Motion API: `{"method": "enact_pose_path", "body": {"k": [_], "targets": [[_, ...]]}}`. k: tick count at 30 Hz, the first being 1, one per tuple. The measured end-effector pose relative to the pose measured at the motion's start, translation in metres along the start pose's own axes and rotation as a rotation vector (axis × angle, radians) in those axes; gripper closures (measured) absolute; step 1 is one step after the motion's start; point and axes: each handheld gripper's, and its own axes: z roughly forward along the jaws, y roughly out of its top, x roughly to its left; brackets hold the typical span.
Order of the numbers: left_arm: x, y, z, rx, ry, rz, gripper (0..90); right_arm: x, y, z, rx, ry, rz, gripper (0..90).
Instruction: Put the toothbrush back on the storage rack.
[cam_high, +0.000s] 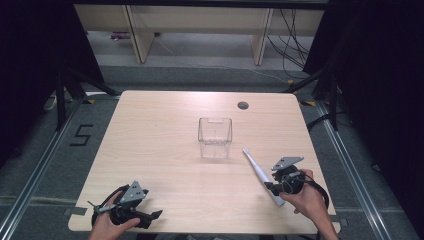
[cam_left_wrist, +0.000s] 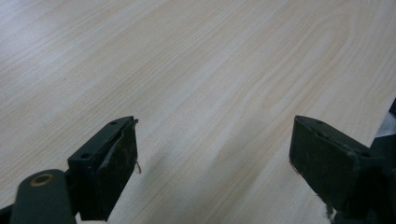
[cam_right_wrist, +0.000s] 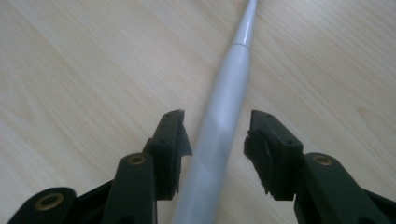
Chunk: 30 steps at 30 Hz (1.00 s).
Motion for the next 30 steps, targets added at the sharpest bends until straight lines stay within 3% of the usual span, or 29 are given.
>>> {"method": "enact_pose_path", "body": {"k": [6, 14, 15, 16, 18, 25, 26, 27, 28, 29, 30], "targets": [[0.0, 0.0, 0.0, -0.004, -0.003, -0.004, 14.9, -0.007, 0.009, 0.011, 0.087, 0.006, 0.026, 52.8], [0.0, 0.0, 0.0, -0.003, -0.002, -0.006, 14.9, -0.013, 0.024, 0.024, 0.178, 0.024, 0.004, 48.4], [0.0, 0.0, 0.0, -0.002, -0.003, -0.004, 14.9, -0.011, 0.026, 0.025, 0.196, 0.027, 0.03, 47.8], [0.0, 0.0, 0.0, -0.004, -0.002, -0.004, 14.9, -0.014, 0.03, 0.028, 0.199, 0.007, 0.003, 45.8], [0.0, 0.0, 0.0, -0.006, -0.004, -0.004, 14.9, -0.013, 0.031, 0.029, 0.205, 0.003, 0.017, 45.8], [0.0, 0.0, 0.0, -0.006, -0.003, -0.005, 14.9, -0.021, 0.04, 0.043, 0.26, 0.042, 0.009, 46.0], [0.0, 0.0, 0.0, -0.005, -0.005, -0.004, 14.9, -0.019, 0.04, 0.043, 0.279, 0.055, 0.046, 46.1], [0.0, 0.0, 0.0, -0.005, -0.005, -0.003, 14.9, -0.019, 0.041, 0.043, 0.293, 0.039, 0.054, 46.0], [0.0, 0.0, 0.0, -0.006, -0.004, -0.005, 14.9, -0.019, 0.041, 0.045, 0.289, 0.054, 0.053, 46.0], [0.0, 0.0, 0.0, -0.006, -0.004, -0.005, 14.9, -0.022, 0.042, 0.047, 0.277, 0.056, 0.008, 46.2], [0.0, 0.0, 0.0, -0.007, -0.004, -0.006, 14.9, -0.021, 0.042, 0.047, 0.289, 0.057, 0.027, 46.3]]}}
